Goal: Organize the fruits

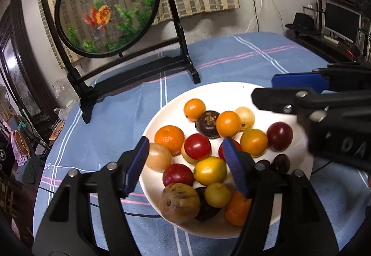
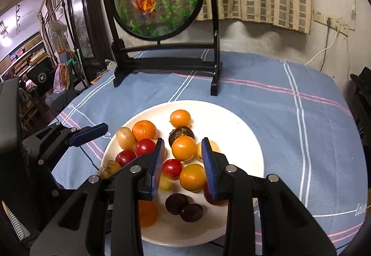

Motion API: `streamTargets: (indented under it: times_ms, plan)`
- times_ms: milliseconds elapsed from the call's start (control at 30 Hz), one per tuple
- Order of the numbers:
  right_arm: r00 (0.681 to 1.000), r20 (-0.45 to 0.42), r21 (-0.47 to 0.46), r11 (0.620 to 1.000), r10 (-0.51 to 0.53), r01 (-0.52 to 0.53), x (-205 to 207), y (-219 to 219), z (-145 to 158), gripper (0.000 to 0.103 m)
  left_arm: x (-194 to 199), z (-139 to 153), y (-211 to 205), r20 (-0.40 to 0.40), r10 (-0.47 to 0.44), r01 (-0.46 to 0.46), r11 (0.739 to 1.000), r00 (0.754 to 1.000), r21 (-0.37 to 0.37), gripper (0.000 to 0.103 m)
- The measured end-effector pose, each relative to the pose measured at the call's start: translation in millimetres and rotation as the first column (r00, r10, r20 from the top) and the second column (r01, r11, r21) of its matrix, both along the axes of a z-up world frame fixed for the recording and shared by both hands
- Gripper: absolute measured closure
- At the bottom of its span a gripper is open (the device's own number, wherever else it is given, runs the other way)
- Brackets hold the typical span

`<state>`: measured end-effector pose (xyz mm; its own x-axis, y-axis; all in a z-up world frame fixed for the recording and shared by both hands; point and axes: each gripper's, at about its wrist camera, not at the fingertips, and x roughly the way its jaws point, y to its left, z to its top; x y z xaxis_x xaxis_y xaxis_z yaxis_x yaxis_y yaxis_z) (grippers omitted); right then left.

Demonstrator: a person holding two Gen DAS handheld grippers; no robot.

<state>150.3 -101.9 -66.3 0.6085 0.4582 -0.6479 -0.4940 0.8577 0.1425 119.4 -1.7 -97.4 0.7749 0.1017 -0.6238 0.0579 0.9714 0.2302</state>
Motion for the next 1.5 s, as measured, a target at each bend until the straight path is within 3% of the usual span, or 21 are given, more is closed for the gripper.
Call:
streamTargets:
  times_ms: [100,167,200,300,467,800,900,1267,1400,1500]
  plan:
    - [1.0,0.017,0.02,1.0,-0.013,0.012,-9,-12,10,0.065,-11,8,-1,0.037,0.002,-0.002,1.0,0.999,0.002,0.026]
    - [0.999,0.028,0.041,0.999,-0.023,0.022,-18,-20,16,0.039,-23,16,-4,0.073,-0.007,0.006,1.0,0.997,0.01,0.014]
    - [0.998,0.047,0.072,0.997,-0.04,0.036,-27,-29,19,0.034,-30,19,-5,0.09,-0.007,0.006,1.0,0.996,0.016,0.011]
    - [0.997,0.066,0.11,0.994,-0.036,0.028,-48,-43,23,0.034,-52,32,-10,0.15,-0.013,0.01,1.0,0.989,0.02,0.002]
    - [0.992,0.094,0.157,0.985,-0.089,0.074,-88,-76,17,0.032,-92,53,-16,0.23,-0.017,0.025,0.999,0.973,-0.03,0.002]
    - [0.995,0.041,0.193,0.978,-0.09,0.08,-123,-95,-3,0.031,-141,76,-40,0.305,-0.062,0.071,0.997,0.95,-0.018,0.002]
    - [0.997,0.042,0.192,0.979,-0.072,0.063,-131,-94,-5,0.031,-150,78,-43,0.325,-0.034,0.036,0.999,0.945,-0.002,0.002]
    - [0.995,0.08,0.147,0.988,-0.052,0.04,-147,-83,-5,0.031,-143,69,-36,0.287,0.028,-0.026,1.0,0.958,-0.009,0.002]
    - [0.991,0.116,0.121,0.991,-0.073,0.059,-151,-79,-1,0.015,-138,67,-32,0.263,0.039,-0.035,0.999,0.964,-0.02,0.002]
    - [0.981,0.175,0.089,0.994,-0.082,0.067,-157,-73,4,0.013,-139,65,-30,0.268,0.033,-0.026,0.999,0.963,-0.029,0.002]
